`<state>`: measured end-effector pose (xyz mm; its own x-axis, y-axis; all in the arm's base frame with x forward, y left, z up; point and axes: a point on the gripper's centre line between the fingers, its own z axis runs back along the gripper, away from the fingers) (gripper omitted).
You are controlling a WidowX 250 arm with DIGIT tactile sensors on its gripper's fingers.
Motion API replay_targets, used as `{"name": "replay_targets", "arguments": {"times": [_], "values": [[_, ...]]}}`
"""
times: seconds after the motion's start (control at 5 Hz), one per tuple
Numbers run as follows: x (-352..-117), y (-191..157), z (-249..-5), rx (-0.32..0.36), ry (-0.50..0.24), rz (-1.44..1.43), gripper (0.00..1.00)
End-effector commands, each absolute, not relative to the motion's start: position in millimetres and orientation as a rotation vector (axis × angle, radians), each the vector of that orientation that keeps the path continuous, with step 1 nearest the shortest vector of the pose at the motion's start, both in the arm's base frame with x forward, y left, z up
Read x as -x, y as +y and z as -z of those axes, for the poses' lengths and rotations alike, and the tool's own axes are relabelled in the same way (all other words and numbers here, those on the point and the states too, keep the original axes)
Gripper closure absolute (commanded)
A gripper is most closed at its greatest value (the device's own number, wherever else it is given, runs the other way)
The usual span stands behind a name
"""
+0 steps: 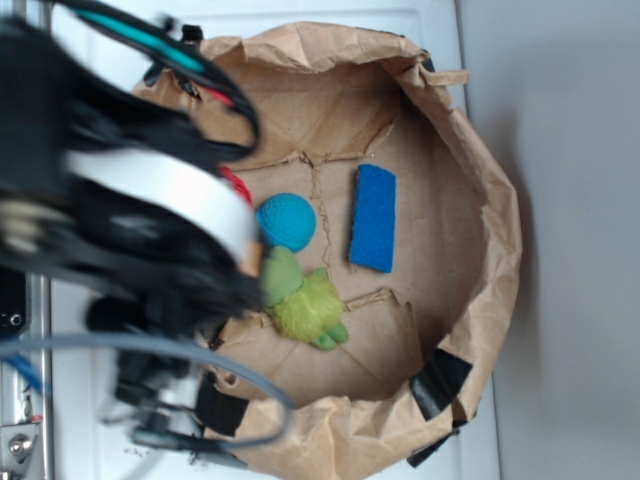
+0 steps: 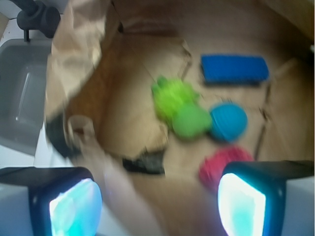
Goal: Grab the green animal.
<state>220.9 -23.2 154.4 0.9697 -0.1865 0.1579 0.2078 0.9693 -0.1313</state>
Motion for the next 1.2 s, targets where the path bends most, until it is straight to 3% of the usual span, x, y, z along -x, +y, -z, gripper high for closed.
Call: {"name": "replay_targets", "arguments": {"times": [0.0, 0.2, 0.4, 0.6, 0.8, 1.0], "values": [[-266.5, -25.9, -190.1, 0.210, -0.197, 0.142, 0.00], [-281.6, -13.8, -155.4, 0.184, -0.247, 0.146, 0.00], [-281.0, 9.9, -108.3, 0.108, -0.259, 0.200, 0.00], [-275.9, 28.7, -94.3, 0.115, -0.210, 0.229, 0.00], [-254.3, 21.6, -88.8, 0.254, -0.088, 0.355, 0.00], [-239.5, 0.0, -77.3, 0.283, -0.042, 0.404, 0.00]]}}
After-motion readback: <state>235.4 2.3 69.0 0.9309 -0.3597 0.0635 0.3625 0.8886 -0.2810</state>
